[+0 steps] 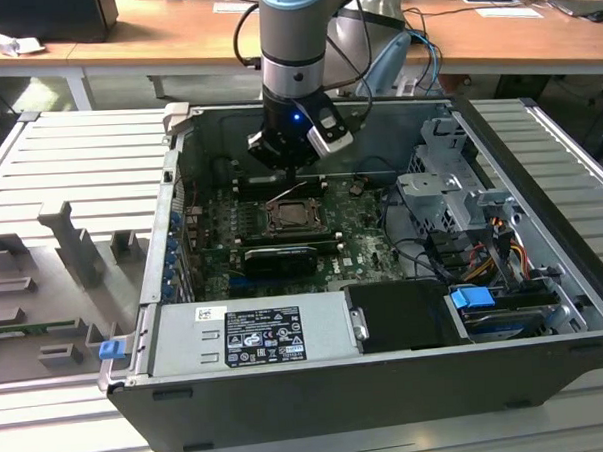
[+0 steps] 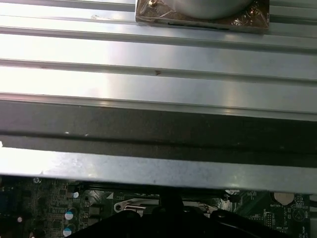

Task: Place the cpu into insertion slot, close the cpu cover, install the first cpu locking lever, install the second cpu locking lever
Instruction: 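Install the first cpu locking lever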

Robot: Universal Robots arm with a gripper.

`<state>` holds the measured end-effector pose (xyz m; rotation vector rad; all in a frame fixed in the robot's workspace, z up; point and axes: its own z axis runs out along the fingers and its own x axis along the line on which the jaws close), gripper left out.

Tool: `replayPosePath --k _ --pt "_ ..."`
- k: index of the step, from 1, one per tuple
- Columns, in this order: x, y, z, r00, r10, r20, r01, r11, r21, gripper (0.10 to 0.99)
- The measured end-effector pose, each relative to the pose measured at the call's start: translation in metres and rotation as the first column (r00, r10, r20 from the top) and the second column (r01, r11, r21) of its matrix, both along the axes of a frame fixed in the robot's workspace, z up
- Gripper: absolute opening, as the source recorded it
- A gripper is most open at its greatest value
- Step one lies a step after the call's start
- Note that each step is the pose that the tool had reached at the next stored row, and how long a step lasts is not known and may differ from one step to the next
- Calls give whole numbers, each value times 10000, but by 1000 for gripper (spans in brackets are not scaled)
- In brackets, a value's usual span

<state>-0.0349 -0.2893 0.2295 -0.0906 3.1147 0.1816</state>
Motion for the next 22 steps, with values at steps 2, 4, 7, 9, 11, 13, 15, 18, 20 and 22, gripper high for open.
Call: replayPosePath --k 2,4,7,9,11,13,15,18,20,22 --pt "2 1 -11 10000 38 1 -38 10000 0 106" --pt "10 3 -19 10000 72 -1 -72 10000 -1 106" --pt "34 3 -29 10000 74 0 -74 10000 0 106" --pt "52 3 -38 10000 75 0 -75 10000 2 106" --pt "70 3 -67 10000 74 0 -74 10000 0 106" --pt "106 3 -139 10000 73 0 -73 10000 0 106" --pt "127 3 -161 10000 74 0 -74 10000 0 106" --pt "140 3 -181 10000 74 0 -74 10000 0 106" --pt "146 3 -194 10000 74 0 -74 10000 0 106" --pt "147 3 -203 10000 72 0 -72 10000 0 106"
